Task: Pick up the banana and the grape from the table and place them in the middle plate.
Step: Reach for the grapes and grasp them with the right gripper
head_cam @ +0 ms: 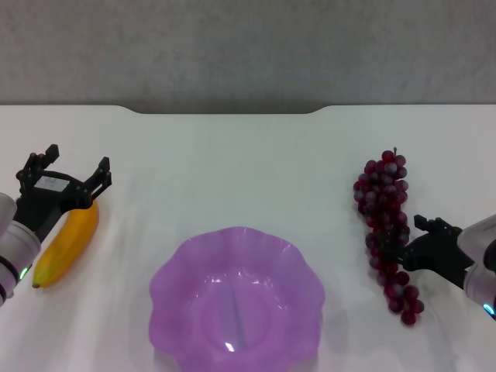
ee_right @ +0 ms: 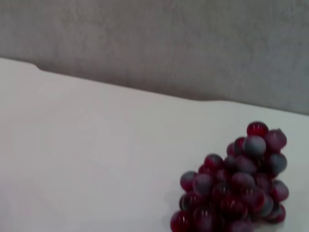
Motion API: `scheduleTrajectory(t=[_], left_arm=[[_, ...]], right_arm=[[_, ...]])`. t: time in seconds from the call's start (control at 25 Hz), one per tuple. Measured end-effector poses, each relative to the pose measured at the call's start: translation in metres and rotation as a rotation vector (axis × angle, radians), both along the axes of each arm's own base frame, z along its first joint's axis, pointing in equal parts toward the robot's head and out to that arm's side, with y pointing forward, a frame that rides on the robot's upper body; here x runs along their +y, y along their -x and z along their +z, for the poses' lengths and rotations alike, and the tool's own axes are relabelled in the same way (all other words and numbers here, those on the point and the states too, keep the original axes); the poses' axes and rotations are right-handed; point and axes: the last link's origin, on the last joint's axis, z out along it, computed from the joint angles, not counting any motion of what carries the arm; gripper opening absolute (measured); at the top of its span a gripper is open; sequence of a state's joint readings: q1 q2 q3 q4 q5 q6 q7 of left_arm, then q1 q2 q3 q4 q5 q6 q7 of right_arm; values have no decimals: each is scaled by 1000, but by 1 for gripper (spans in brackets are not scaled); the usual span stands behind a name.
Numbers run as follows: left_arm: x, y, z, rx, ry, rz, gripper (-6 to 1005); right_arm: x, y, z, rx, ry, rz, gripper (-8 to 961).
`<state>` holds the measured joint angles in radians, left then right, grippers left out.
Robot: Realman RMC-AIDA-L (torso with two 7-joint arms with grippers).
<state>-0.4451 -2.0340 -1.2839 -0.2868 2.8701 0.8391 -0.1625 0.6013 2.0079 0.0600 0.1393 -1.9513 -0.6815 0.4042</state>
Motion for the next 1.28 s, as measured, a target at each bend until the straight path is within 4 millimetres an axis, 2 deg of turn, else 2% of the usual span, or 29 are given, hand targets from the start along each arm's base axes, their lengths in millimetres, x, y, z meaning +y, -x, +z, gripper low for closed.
scheduleTrajectory(t=[0.52,0.72,1.28], left_arm=[[0,0,0,0,0,0,904],[0,-3,-2,0,7,-10,903],[0,-3,-2,-1,6,-12,904]], right_arm=[[3,1,-3,-40,36,7,815],[6,6,-5,-39,42,19,768],[6,3,-5,-60,47,3,659]])
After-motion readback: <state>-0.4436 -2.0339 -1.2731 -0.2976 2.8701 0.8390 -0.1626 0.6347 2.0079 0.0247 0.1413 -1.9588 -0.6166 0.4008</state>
